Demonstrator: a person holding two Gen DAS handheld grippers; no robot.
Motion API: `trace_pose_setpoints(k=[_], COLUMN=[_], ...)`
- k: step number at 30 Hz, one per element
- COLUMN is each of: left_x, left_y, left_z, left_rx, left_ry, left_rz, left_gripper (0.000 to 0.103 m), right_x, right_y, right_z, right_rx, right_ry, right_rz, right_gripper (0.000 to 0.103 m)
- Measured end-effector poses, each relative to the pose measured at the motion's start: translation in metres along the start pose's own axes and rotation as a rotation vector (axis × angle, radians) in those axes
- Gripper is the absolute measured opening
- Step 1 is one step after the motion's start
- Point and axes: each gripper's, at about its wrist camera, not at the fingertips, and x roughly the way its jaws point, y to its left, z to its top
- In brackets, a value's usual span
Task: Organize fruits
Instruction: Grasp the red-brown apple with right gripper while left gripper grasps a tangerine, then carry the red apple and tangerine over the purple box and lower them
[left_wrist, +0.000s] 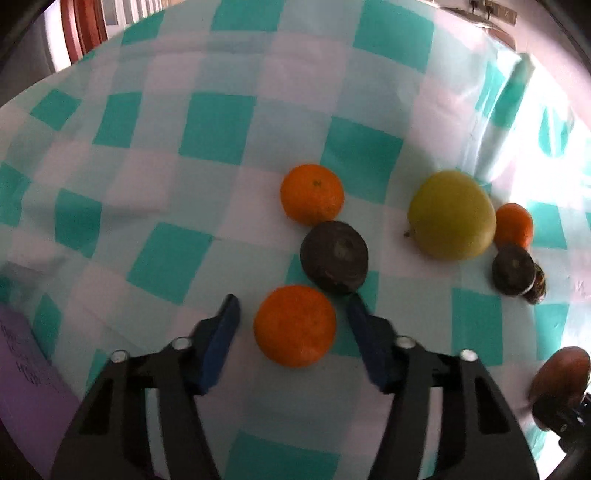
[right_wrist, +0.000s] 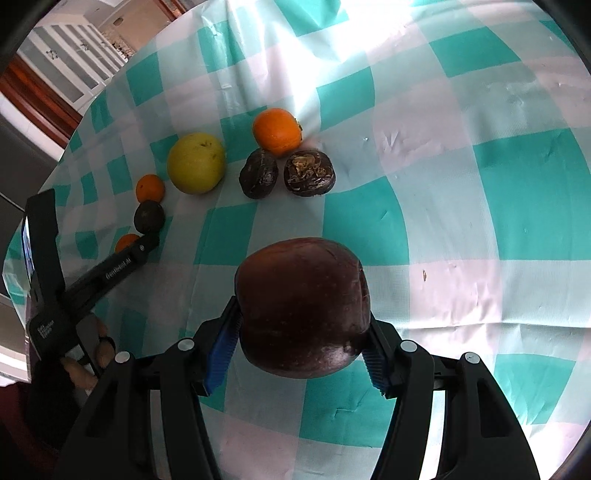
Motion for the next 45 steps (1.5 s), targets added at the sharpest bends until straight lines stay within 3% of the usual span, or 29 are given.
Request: trace_pose_setpoints(k=[6, 11, 15, 18, 28, 37, 45], left_x=[-0.016, -0.064, -0.099, -0.121, -0.251, -0.348, -0.4], left_y=[-0.001, -0.028, -0.049, -0.06, -0.12, -0.101, -0.073], left_z=[-0.006, -0.055, -0.098, -0.112, -0.143, -0.165, -0.181], left_rx=[0.023, 0.127, 0.134, 0.144, 0.107, 0.044, 0.021], left_ry=[0.019, 0.065, 0.132, 0.154, -0.065, -0.211, -0.279], left_rz=[-0.025, -0.061, -0.089, -0.099, -0.133, -0.118, -0.096], left_gripper=[0.037, 0.037, 0.037, 0.037, 0.037, 0.037, 0.037], right_x=[-0.004, -0.018, -0.036, -0.053, -0.16, -0.248, -0.295], right_y=[0.005, 0.004, -0.001, -0.002, 0.024, 0.037, 0.055], right_z=[-0.007, -0.031, -0.056, -0.064, -0.081, -0.117, -0.138], right_rx=[-0.07, -0.127, -0.178, -0.222, -0.453, -0.603, -0.669], right_ry=[0.004, 0.039, 0.08, 0.107, -0.028, -0.139, -0.206], right_rz=[-0.023, -0.036, -0.036, -0.025, 0.017, 0.057, 0.08], right_gripper=[0.06, 0.06, 0.06, 0.06, 0.06, 0.06, 0.06])
